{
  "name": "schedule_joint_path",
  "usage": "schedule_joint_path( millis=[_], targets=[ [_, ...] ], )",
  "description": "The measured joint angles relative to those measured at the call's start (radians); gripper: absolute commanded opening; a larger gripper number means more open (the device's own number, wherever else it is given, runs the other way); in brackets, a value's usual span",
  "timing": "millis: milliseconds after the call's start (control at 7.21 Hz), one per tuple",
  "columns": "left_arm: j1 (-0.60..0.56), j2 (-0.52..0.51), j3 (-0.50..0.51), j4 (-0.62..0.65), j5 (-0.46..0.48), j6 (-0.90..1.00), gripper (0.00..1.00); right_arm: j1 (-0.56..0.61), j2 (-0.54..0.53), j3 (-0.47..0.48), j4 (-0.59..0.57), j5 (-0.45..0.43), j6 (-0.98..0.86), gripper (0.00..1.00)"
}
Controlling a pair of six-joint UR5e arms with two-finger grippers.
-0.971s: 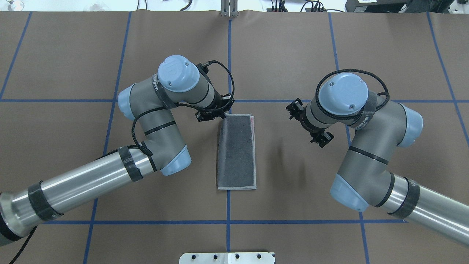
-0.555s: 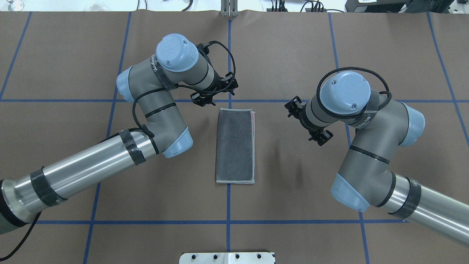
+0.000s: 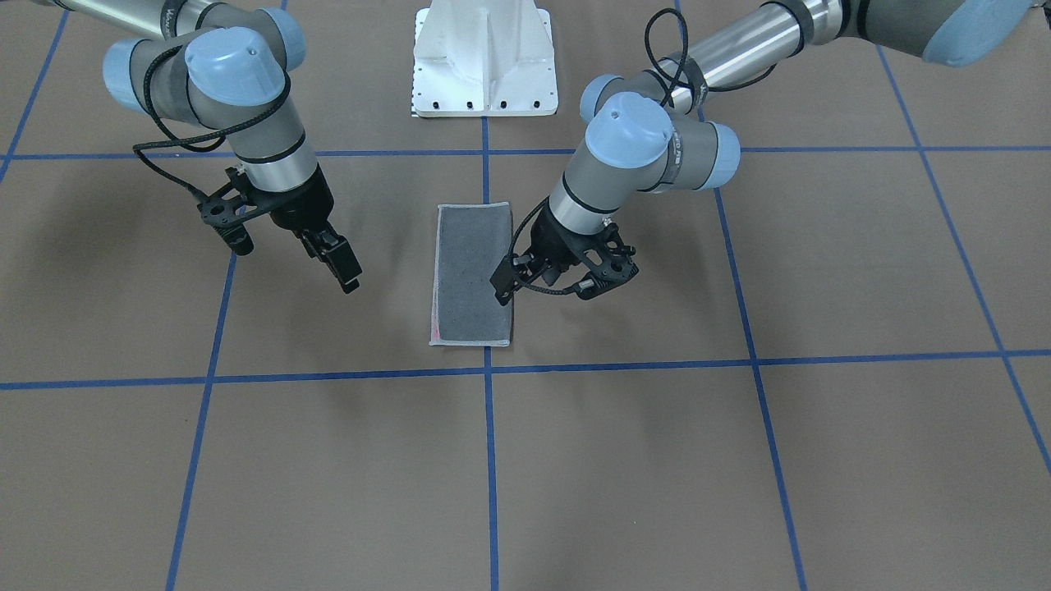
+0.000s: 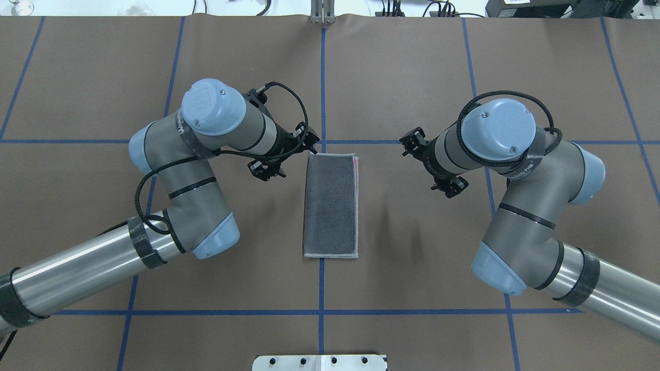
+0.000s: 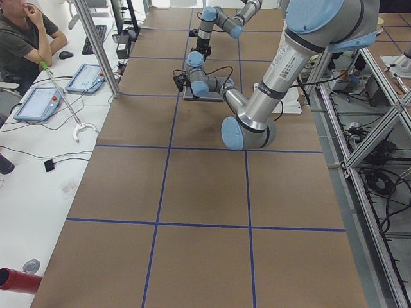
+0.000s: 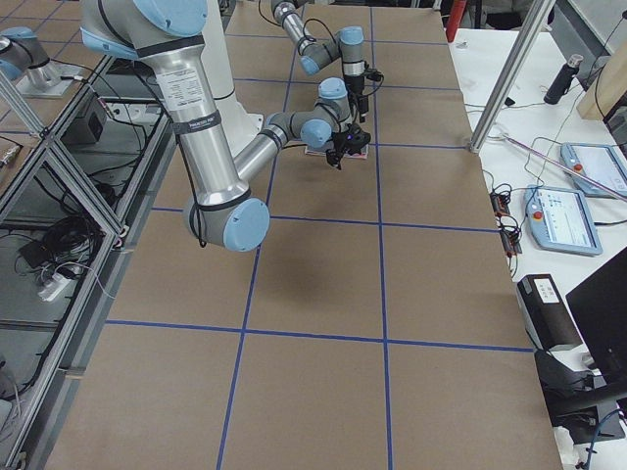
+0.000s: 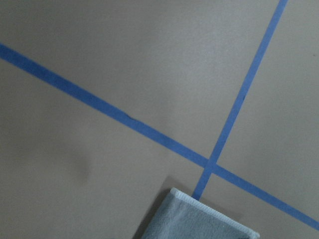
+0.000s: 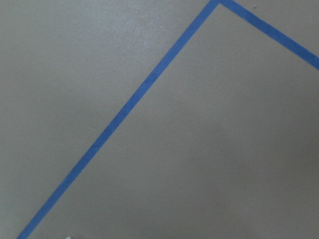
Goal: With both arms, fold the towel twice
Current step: 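Move the left gripper to the strip's end nearest the robot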
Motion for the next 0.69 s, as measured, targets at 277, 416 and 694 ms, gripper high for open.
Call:
schedule_joint_path(
  millis=[277,416,694],
  targets=[
    [0.121,0.144,-0.181,0.005,0.131,-0.092,0.98,0.017,-0.044,0.025,0.025,0.022,-0.045,1.0],
    [0.175,0.167,-0.213,0.017,0.21,-0.113,0.87,0.037,-0.061,0.034,0.026,0.057,-0.088,1.0],
    [0.251,0.164,-0.217,0.043,0.3,-0.178,0.78,0.081,-0.084,0.04,0.027,0.124,-0.152,1.0]
  ],
)
